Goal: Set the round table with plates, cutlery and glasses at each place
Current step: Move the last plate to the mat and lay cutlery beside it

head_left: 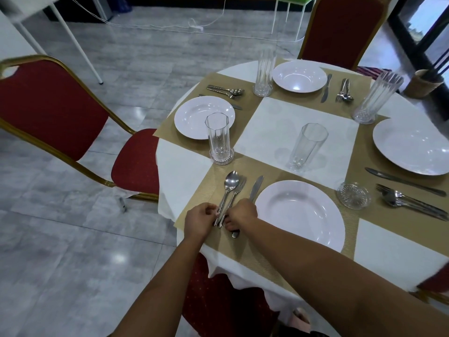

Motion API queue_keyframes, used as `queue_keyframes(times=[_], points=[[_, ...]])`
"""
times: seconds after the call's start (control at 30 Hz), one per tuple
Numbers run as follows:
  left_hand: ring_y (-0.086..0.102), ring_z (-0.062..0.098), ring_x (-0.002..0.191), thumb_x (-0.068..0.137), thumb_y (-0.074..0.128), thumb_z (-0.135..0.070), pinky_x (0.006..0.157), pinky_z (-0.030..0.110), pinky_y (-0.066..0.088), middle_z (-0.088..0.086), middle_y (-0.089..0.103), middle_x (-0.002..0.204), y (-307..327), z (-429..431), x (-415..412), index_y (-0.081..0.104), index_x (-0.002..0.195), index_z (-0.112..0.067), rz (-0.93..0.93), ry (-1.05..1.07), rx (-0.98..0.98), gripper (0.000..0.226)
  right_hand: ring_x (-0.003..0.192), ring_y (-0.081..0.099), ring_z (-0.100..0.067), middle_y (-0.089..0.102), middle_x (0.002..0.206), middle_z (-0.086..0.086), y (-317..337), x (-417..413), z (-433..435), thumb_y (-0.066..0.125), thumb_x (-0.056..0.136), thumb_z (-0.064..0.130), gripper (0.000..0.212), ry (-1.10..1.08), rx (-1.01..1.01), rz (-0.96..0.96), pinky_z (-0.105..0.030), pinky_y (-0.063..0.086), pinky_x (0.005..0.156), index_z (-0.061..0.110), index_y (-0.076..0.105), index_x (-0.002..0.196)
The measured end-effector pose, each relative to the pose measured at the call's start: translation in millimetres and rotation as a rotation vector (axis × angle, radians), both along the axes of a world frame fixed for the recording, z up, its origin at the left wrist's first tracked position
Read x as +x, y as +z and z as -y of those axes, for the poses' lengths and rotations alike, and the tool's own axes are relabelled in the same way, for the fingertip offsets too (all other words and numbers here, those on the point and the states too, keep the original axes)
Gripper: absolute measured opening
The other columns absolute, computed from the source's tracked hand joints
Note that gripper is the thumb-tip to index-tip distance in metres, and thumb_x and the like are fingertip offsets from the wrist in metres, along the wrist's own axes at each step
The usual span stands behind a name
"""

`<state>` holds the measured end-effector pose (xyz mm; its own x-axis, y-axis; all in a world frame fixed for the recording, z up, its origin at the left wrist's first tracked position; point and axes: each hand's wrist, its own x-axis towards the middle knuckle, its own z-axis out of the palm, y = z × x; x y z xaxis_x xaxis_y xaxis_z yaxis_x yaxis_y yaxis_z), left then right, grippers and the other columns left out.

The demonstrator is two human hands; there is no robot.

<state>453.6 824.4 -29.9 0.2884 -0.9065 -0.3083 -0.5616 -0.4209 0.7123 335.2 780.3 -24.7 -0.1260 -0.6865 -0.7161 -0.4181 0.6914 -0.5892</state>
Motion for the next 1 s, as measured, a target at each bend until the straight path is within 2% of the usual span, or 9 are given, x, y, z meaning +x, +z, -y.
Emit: queue_keyframes(times=[0.13,0.23,0.33,0.4,0.53,0.67,0.77,0.87,1.0], points=[[0.061,0.016,0.102,0.089,0.061,-0.017,0.086,0.028,0.047,0.003,0.067,0.114,1,-23,-14,0.063,0.122,-0.012,0.036,0.108,-0.181,0.033,0.052,0.067,-0.028,0.069,0.067,-0.016,31,-14,5,0.055,0.090,0.003,0.022,-0.072,-0.049,0.157,-0.032,0.058,0.051,-0.002,0.062,0.070],[0.051,0.017,0.119,0.095,0.054,-0.023,0.093,0.027,0.040,0.001,0.057,0.129,-7,-50,-30,0.055,0.129,-0.013,0.149,0.084,-0.319,0.036,0.050,0.062,-0.022,0.067,0.066,-0.012,51,-41,11,0.054,0.089,0.007,0.018,-0.171,-0.249,0.157,-0.030,0.053,0.053,0.005,0.059,0.072],[0.043,0.020,0.133,0.094,0.053,-0.028,0.108,0.036,0.036,0.006,0.049,0.142,-21,-75,-49,0.046,0.138,-0.011,0.279,-0.018,-0.354,0.047,0.070,0.067,-0.020,0.070,0.079,-0.004,54,-78,15,0.058,0.086,0.018,0.011,-0.250,-0.430,0.029,-0.036,0.059,0.071,0.010,0.065,0.084],[0.038,0.023,0.137,0.093,0.053,-0.030,0.113,0.040,0.031,0.010,0.045,0.146,-32,-87,-64,0.042,0.141,-0.008,0.411,-0.139,-0.351,0.054,0.088,0.063,-0.023,0.068,0.091,-0.003,54,-102,18,0.061,0.087,0.019,0.010,-0.306,-0.482,-0.041,-0.033,0.050,0.078,0.012,0.062,0.094],[0.020,0.026,0.144,0.096,0.037,-0.040,0.118,0.039,0.010,0.018,0.032,0.153,-43,-109,-94,0.034,0.146,-0.002,0.519,-0.273,-0.245,0.063,0.116,0.054,-0.032,0.058,0.121,-0.010,58,-139,32,0.068,0.084,0.020,0.045,-0.428,-0.531,-0.182,-0.037,0.043,0.093,0.010,0.051,0.123],[0.026,0.027,0.143,0.102,0.016,-0.043,0.118,0.035,0.003,0.018,0.035,0.151,-41,-119,-107,0.037,0.145,-0.002,0.594,-0.286,-0.157,0.063,0.136,0.033,-0.033,0.041,0.148,-0.009,61,-166,56,0.076,0.080,0.033,0.083,-0.333,-0.481,-0.301,-0.046,0.036,0.105,0.010,0.031,0.147],[0.020,0.024,0.146,0.102,0.013,-0.046,0.119,0.034,0.000,0.014,0.029,0.154,-44,-122,-108,0.034,0.146,-0.004,0.651,-0.283,-0.163,0.064,0.141,0.025,-0.032,0.033,0.155,-0.006,67,-180,75,0.077,0.079,0.038,0.095,-0.217,-0.466,-0.279,-0.046,0.034,0.106,0.011,0.021,0.152],[0.002,0.019,0.149,0.102,0.015,-0.047,0.120,0.034,0.000,0.013,0.025,0.155,-49,-122,-110,0.030,0.147,-0.005,0.668,-0.283,-0.154,0.064,0.141,0.031,-0.031,0.037,0.153,-0.008,64,-191,93,0.079,0.077,0.038,0.096,-0.154,-0.470,-0.206,-0.044,0.035,0.108,0.013,0.023,0.151],[0.008,0.023,0.148,0.102,0.015,-0.047,0.120,0.034,-0.002,0.014,0.028,0.153,-41,-125,-109,0.035,0.145,-0.003,0.667,-0.265,-0.086,0.065,0.126,0.053,-0.028,0.052,0.141,-0.007,60,-201,101,0.079,0.078,0.035,0.079,-0.116,-0.509,-0.113,-0.033,0.041,0.101,0.014,0.038,0.142]])
